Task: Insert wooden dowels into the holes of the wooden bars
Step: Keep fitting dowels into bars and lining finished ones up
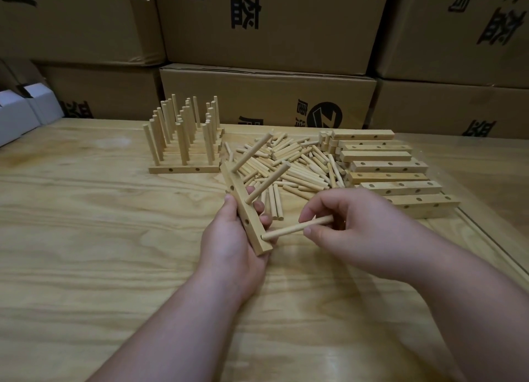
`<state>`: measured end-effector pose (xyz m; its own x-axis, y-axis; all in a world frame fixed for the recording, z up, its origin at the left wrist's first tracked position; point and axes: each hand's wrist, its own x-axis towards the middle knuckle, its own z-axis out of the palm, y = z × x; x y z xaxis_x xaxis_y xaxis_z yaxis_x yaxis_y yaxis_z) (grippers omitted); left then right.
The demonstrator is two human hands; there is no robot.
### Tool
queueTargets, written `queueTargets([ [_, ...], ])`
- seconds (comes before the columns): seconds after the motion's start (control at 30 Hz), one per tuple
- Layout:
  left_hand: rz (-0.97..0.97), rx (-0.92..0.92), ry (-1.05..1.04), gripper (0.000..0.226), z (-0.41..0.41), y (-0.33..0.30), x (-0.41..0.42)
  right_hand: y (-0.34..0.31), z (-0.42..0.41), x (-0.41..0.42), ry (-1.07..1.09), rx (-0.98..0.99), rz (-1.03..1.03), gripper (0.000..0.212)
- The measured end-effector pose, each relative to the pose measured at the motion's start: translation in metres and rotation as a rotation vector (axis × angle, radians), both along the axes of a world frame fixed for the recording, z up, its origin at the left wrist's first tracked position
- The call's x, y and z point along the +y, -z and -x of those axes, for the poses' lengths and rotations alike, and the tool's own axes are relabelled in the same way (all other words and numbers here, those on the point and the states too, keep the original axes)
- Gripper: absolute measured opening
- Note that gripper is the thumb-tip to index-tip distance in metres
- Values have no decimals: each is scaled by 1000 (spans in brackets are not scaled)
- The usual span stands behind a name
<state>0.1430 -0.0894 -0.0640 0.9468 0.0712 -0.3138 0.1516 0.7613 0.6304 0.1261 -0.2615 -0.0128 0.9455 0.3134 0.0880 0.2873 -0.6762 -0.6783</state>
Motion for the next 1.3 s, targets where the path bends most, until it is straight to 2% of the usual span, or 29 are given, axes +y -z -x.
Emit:
queueTargets([
  [0.3,-66,-15,25,38,1,1,-1,-3,6,6,2,-64,22,3],
  [0.6,-101,-42,21,39,1,4,-1,2,7,12,21,-160,93,13],
  [0.73,-90,-59,19,35,3,4,-2,5,5,12,69,-97,34,19],
  [0.87,-80,-102,4,33,4,4,-4,10,3,15,80,-28,-224,10],
  [0.97,-40,-161,-7,39,5,3,-7,15,1,18,123,50,-369,25],
  [1.07,22,-187,0,45,6,-1,-7,21,0,20,142,122,-320,33],
  [1.3,22,-253,26,43,5,5,-6,30,-1,24,127,185,-298,10],
])
